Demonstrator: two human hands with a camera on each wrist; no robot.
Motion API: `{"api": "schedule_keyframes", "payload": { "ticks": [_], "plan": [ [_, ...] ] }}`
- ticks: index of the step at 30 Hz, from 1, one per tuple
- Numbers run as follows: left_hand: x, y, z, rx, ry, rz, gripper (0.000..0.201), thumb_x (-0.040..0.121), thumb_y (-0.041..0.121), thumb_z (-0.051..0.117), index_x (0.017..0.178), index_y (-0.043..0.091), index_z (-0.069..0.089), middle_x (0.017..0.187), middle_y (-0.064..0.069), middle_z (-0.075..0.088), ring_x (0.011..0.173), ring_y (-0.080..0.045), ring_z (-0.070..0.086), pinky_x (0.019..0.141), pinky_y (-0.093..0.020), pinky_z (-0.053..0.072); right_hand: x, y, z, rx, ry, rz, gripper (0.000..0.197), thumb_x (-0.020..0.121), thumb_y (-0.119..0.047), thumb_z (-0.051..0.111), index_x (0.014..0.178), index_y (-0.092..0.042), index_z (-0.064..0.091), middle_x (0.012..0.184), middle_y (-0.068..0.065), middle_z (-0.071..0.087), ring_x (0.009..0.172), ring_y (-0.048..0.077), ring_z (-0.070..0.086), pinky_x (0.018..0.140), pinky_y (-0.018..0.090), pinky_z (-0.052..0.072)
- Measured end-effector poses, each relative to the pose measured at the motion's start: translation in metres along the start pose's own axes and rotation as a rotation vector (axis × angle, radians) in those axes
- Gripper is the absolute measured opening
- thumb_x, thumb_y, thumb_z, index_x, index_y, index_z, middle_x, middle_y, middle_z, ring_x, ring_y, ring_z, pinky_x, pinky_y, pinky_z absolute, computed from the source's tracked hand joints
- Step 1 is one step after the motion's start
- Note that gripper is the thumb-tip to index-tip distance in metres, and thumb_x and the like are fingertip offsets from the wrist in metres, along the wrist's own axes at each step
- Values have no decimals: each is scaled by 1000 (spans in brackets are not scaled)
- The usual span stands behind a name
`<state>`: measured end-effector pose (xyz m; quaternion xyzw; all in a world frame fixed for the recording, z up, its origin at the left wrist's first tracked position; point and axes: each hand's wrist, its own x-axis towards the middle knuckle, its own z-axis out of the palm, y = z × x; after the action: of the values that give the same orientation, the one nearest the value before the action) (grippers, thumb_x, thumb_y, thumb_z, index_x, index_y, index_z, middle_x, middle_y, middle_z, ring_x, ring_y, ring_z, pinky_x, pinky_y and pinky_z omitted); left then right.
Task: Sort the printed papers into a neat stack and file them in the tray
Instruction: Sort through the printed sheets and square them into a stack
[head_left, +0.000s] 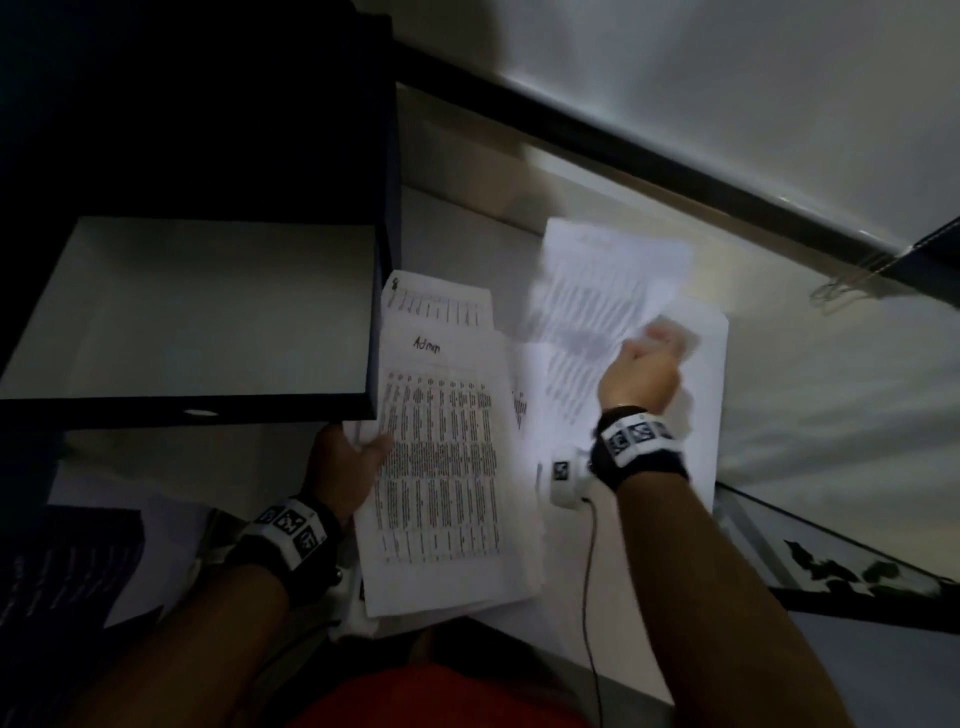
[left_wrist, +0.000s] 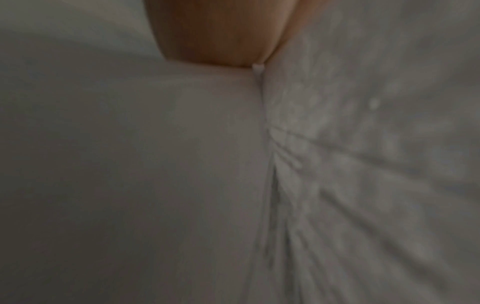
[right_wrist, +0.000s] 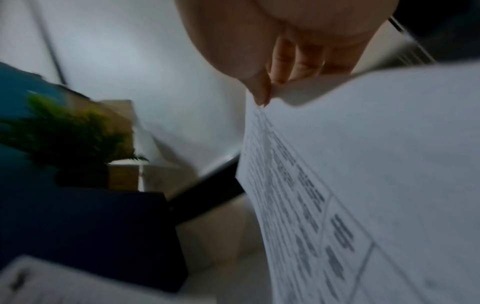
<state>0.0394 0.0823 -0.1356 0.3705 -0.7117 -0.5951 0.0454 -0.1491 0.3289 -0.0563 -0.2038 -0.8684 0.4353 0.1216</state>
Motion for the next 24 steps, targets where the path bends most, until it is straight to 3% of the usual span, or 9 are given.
{"api": "schedule_keyframes", "payload": {
  "ticks": [2,5,10,13,16,20,22,24],
  "plan": [
    [1,-2,9,-22,-32,-36,29,90,9,71,118,3,67,107,-6,71,99,-25,69,90,-35,54,17,-23,-28,63,70,-183,40,92,-13,61,129,-19,48,96,-2,63,88,22,67,84,30,50],
    [4,0,31,-42,-99,-85,36,89,8,72,124,2,65,115,-10,70,101,-23,67,94,-37,54,24,-54,-65,192,5,-293,52,89,-14,66,135,-25,44,95,-4,65,72,13,66,76,23,54],
    [10,10,65,6,-180,-130,43,88,8,74,128,0,62,120,-15,68,100,-23,64,91,-33,51,16,-52,-98,579,-48,-151,41,90,0,63,129,-6,53,99,6,73,92,13,73,86,27,58],
    [16,15,78,51,-189,-133,44,86,11,76,127,3,62,120,-13,69,103,-25,66,92,-34,53,15,-36,-109,706,28,-163,27,90,3,63,116,1,60,96,0,75,93,13,72,92,34,56],
    [24,20,86,135,-178,-118,49,82,17,79,126,5,61,120,-12,70,109,-31,68,96,-41,55,11,-39,-114,794,60,-206,23,88,2,64,111,4,61,100,11,75,95,19,69,93,36,55],
    [27,26,91,223,-174,-77,50,80,22,81,125,9,63,116,-9,72,106,-29,69,95,-43,57,-7,-62,-114,797,41,-342,22,87,4,65,98,-14,61,83,-10,76,84,7,71,81,25,55],
    [28,26,93,222,-174,-66,49,80,22,80,124,10,63,115,-8,72,105,-28,70,96,-42,57,-17,-71,-110,738,21,-408,24,86,5,67,92,-17,60,74,-8,71,71,3,66,71,17,52],
    [27,30,93,223,-179,-72,47,83,22,77,126,11,62,117,-7,71,107,-28,69,98,-40,55,-18,-69,-99,635,-26,-401,26,85,1,70,85,-22,58,71,-3,60,63,7,57,62,14,47]
  ]
}}
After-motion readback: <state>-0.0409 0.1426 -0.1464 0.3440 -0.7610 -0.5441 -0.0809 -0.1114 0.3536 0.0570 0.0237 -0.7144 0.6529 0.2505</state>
